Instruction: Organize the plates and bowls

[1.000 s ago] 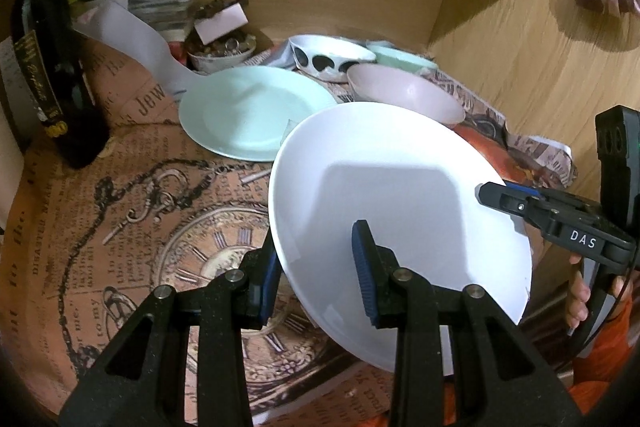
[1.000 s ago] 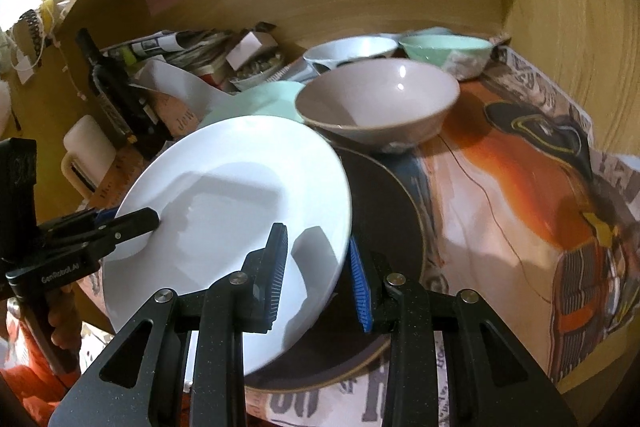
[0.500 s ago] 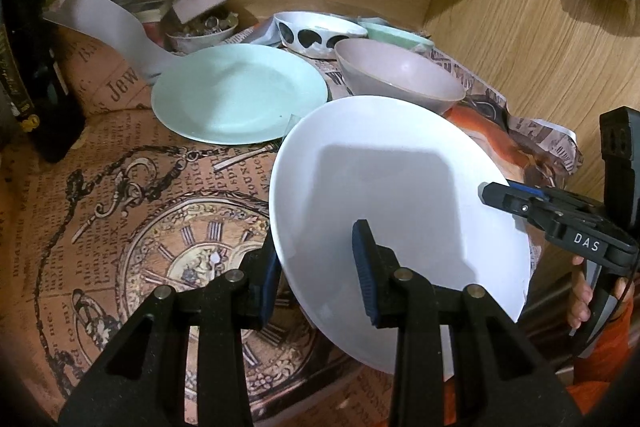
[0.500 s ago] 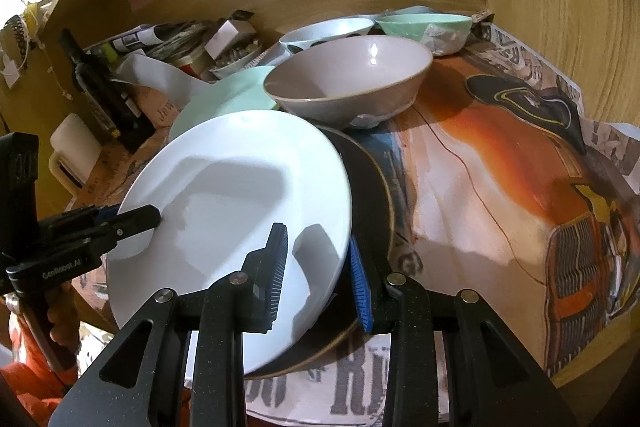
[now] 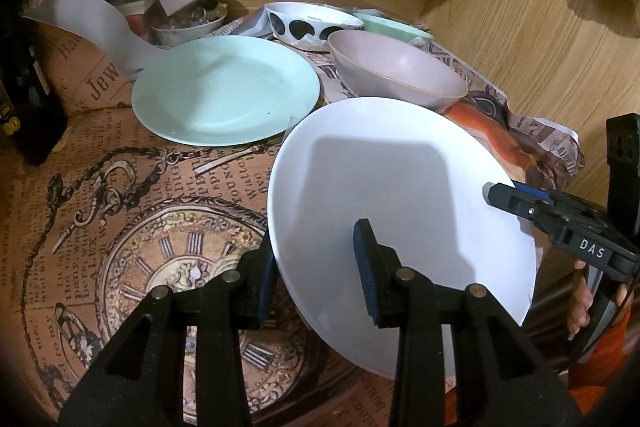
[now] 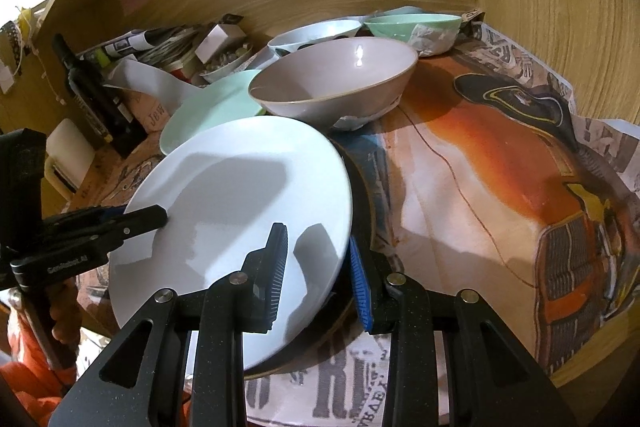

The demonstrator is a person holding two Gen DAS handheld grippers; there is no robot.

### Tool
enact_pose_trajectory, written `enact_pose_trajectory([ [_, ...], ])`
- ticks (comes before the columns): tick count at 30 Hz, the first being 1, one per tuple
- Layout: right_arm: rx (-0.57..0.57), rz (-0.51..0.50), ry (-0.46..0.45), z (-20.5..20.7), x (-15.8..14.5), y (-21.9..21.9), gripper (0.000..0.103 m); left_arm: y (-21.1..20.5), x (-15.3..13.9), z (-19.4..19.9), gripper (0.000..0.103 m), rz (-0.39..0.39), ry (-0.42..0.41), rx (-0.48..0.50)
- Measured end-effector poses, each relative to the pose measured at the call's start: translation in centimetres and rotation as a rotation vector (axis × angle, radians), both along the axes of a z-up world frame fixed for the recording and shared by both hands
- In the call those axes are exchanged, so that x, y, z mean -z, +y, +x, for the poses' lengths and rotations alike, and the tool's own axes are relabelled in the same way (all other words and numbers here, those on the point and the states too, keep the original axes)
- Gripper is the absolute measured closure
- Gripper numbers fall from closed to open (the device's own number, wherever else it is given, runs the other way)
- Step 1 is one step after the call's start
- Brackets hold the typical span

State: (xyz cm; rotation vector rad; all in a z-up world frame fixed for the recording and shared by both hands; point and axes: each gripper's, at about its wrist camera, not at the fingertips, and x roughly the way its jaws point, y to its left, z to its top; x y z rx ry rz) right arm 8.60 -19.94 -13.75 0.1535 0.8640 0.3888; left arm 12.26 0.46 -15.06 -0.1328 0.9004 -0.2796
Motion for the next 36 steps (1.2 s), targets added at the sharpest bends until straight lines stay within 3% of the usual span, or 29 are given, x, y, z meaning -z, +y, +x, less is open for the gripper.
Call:
enact_pose_trajectory([
  [14, -0.019, -0.035, -0.017, -0.1, -0.5, -0.1, 0.076, -0.7, 0.5, 0.7, 0.062, 0.048, -0.006, 0.030],
  [17, 0.019, -0.105, -0.063, -0.4, -0.8, -0.2, 0.075, -0.9, 0.7, 0.9, 0.062, 0.062, -0.008, 0.032],
  [21, 0.020, -0.113, -0.084, -0.3, -1.2, -0.5, 0.075, -0.9, 0.9, 1.2, 0.061, 0.064, -0.019, 0.032],
  [30, 0.000, -0.057, -0.111, 0.3, -2.6, -0.3, 0.074, 1.9, -1.7, 0.2, 0.058, 0.071, -0.104, -0.062],
  [33, -0.019, -0.028, -0.126, 0.7, -3.5, 0.2, 0.074, 3.3, -3.0, -0.2, 0.052, 0.081, -0.148, -0.107],
  [36, -0.042, -0.009, -0.147, 1.1, -4.4, 1.0, 0.072, 5.0, -4.3, -0.4, 0.040, 0.095, -0.199, -0.165],
])
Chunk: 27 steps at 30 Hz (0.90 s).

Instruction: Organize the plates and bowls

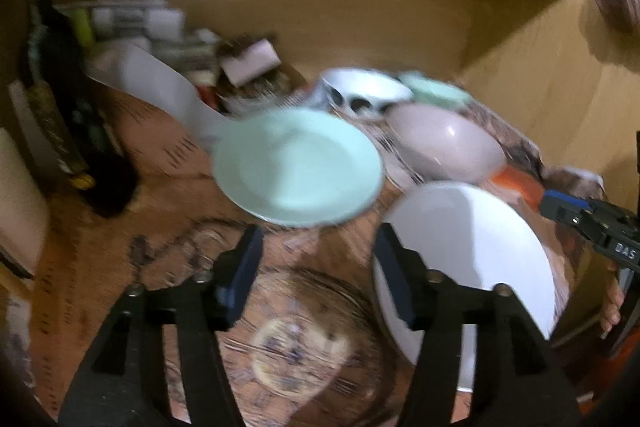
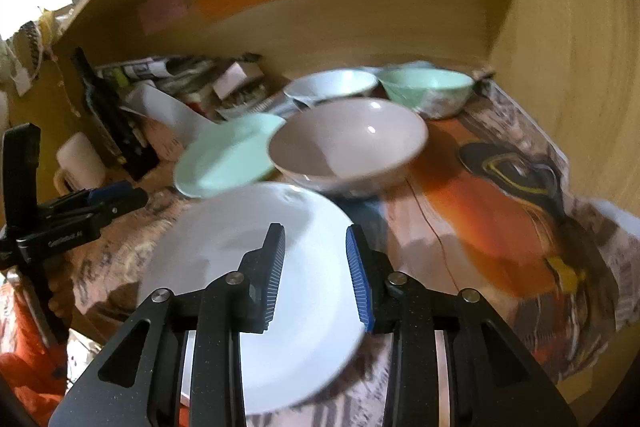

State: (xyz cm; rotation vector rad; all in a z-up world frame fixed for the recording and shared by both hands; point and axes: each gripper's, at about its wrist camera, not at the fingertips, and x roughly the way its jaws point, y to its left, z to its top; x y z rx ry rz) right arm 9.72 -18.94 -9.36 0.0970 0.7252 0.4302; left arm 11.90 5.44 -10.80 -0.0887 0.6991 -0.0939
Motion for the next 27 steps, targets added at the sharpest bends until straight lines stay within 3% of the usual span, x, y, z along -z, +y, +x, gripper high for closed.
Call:
enact_pose_trajectory([
  [6, -0.027, 0.011, -0.061, 1.1, -1.7, 1.3, 0.051, 3.2, -1.0, 1.5, 0.033, 0.007, -0.021, -0.099],
  [12, -0.044, 0.005, -0.084, 2.6, -2.3, 2.5, 0.044, 4.9, 0.2, 4.7, 0.033, 0.028, 0.033, -0.153],
  [19, -0.082, 0.001, -0.062, 4.7, -2.1, 3.9, 0.041, 5.5, 3.3, 9.0, 0.034, 0.027, 0.157, -0.132],
  [23, -0.102, -0.017, -0.052, 5.7, -2.1, 4.6, 0.041, 5.4, 4.7, 10.8, 0.052, 0.017, 0.226, -0.091],
  [27, -0.121, -0.030, -0.042, 6.9, -2.5, 5.1, 0.041, 5.1, 5.7, 11.7, 0.063, 0.020, 0.262, -0.059],
])
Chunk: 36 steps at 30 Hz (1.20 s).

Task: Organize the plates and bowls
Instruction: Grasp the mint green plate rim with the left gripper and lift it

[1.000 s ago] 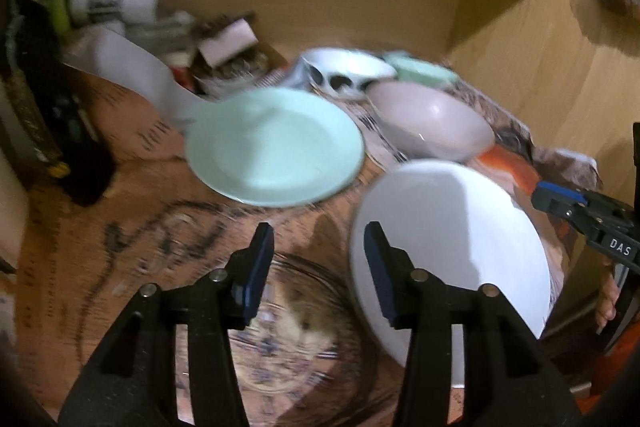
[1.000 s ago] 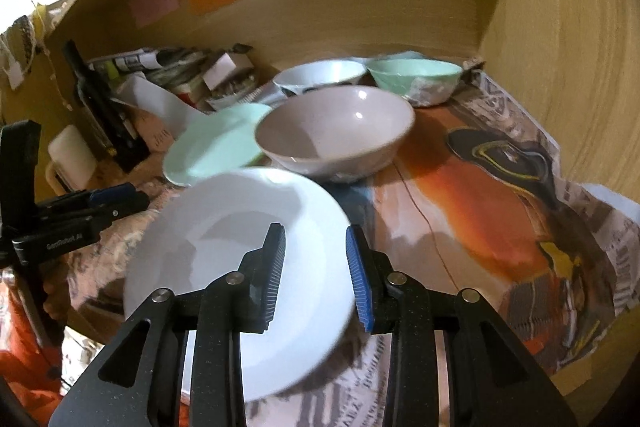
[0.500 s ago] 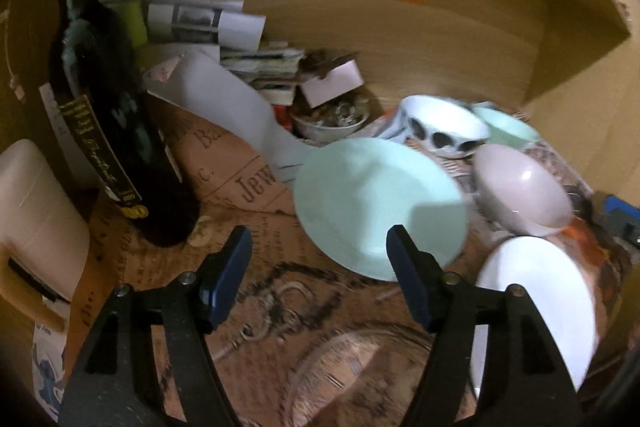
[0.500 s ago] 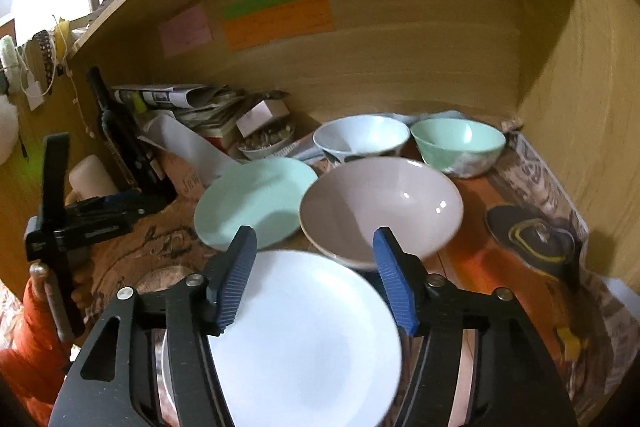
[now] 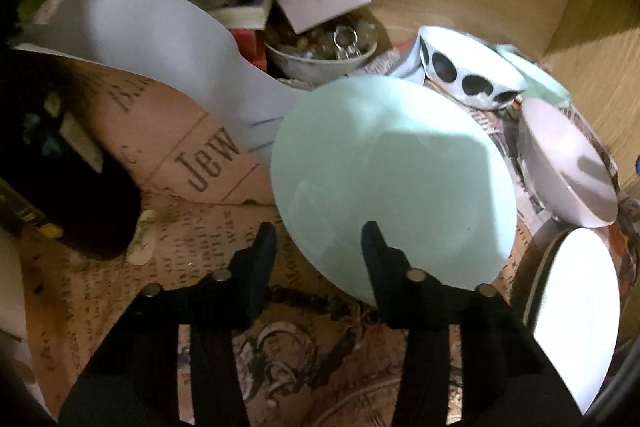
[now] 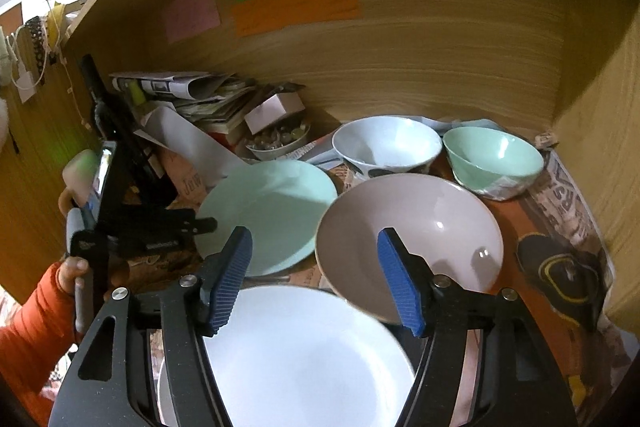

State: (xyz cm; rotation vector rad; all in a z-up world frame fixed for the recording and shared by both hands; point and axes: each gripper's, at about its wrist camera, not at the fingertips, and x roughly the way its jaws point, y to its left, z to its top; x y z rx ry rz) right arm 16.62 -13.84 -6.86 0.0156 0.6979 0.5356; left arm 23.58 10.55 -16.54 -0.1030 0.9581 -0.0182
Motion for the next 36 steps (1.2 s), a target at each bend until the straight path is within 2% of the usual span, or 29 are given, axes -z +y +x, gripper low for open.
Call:
enact_pose_trajectory([
  [1, -0.004, -0.004, 0.001, 0.3, -0.1, 0.1, 0.041, 0.0, 0.3, 0.2, 0.068, -0.004, 0.009, 0.008],
  [8, -0.055, -0.056, 0.029, 2.7, -0.2, 1.7, 0.041, 1.6, 0.6, 0.4, 0.077, -0.063, 0.013, 0.003],
  [22, -0.152, -0.129, 0.153, 8.4, 1.9, 5.5, 0.041, 2.3, 0.5, -0.7, 0.078, -0.048, -0.004, 0.039],
  [29, -0.207, -0.190, 0.216, 11.0, 3.6, 8.1, 0.056, 2.8, -0.1, -1.8, 0.081, -0.010, -0.027, 0.033],
  [32, -0.213, -0.228, 0.259, 12.3, 4.8, 9.3, 0.060, 2.9, -0.2, -1.8, 0.081, -0.022, -0.025, 0.037],
  [36, -0.217, -0.291, 0.290, 13.4, 6.0, 10.6, 0.061, 3.0, 0.0, -1.8, 0.081, -0.052, -0.014, 0.060],
])
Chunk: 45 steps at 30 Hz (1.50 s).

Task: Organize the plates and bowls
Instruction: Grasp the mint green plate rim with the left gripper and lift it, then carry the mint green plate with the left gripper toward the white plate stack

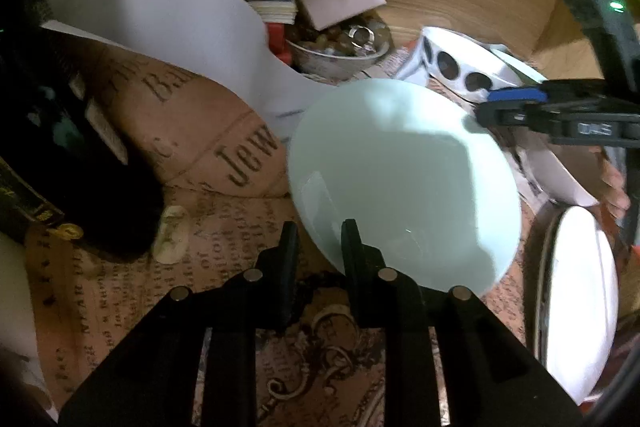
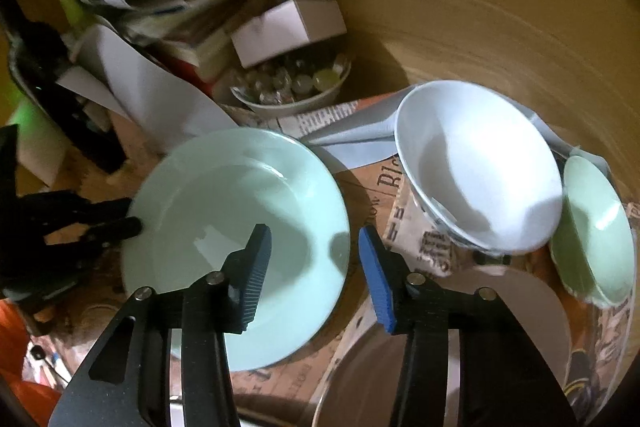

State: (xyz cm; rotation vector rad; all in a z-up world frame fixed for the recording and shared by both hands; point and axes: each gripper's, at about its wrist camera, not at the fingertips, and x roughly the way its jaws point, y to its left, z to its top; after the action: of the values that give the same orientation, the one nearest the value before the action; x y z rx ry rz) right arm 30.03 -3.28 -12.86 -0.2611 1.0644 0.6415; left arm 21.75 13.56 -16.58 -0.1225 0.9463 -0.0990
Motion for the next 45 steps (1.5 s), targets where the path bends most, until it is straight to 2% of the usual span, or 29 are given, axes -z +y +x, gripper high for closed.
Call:
enact_pose_trajectory([
  [7, 0.008, -0.072, 0.044, 1.9, 1.2, 1.5, 0.062, 0.2, 0.3, -0.1, 0.080, -0.039, -0.004, 0.011],
  [11, -0.001, -0.111, 0.079, 2.7, 2.2, 2.0, 0.071, 0.1, 0.7, 0.1, 0.079, -0.072, 0.003, 0.020],
  [13, -0.008, -0.136, 0.069, 2.7, 2.5, 2.3, 0.073, 0.0, 0.8, 0.3, 0.079, -0.071, 0.002, 0.023],
  [18, -0.030, -0.150, 0.089, 2.8, 3.2, 3.2, 0.075, 0.0, 0.9, 0.6, 0.079, -0.092, 0.009, 0.033],
  [25, -0.036, -0.139, 0.130, 3.4, 3.6, 3.0, 0.075, -0.8, 1.0, 1.1, 0.079, -0.075, 0.006, 0.030],
  [29, -0.041, -0.197, 0.061, 3.4, 3.5, 4.0, 0.075, -0.9, 1.2, 1.2, 0.077, -0.063, 0.002, 0.032],
  [37, -0.027, -0.144, 0.120, 3.9, 4.3, 3.8, 0.075, -0.8, 1.3, 1.0, 0.077, -0.062, -0.008, 0.036],
  [38, -0.025, -0.141, 0.118, 3.2, 3.5, 3.5, 0.075, -0.8, 1.3, 0.9, 0.077, -0.062, -0.007, 0.036],
  [45, -0.009, -0.097, 0.104, 2.7, 2.7, 2.8, 0.076, -0.2, 1.3, 0.7, 0.078, -0.091, 0.014, 0.009],
])
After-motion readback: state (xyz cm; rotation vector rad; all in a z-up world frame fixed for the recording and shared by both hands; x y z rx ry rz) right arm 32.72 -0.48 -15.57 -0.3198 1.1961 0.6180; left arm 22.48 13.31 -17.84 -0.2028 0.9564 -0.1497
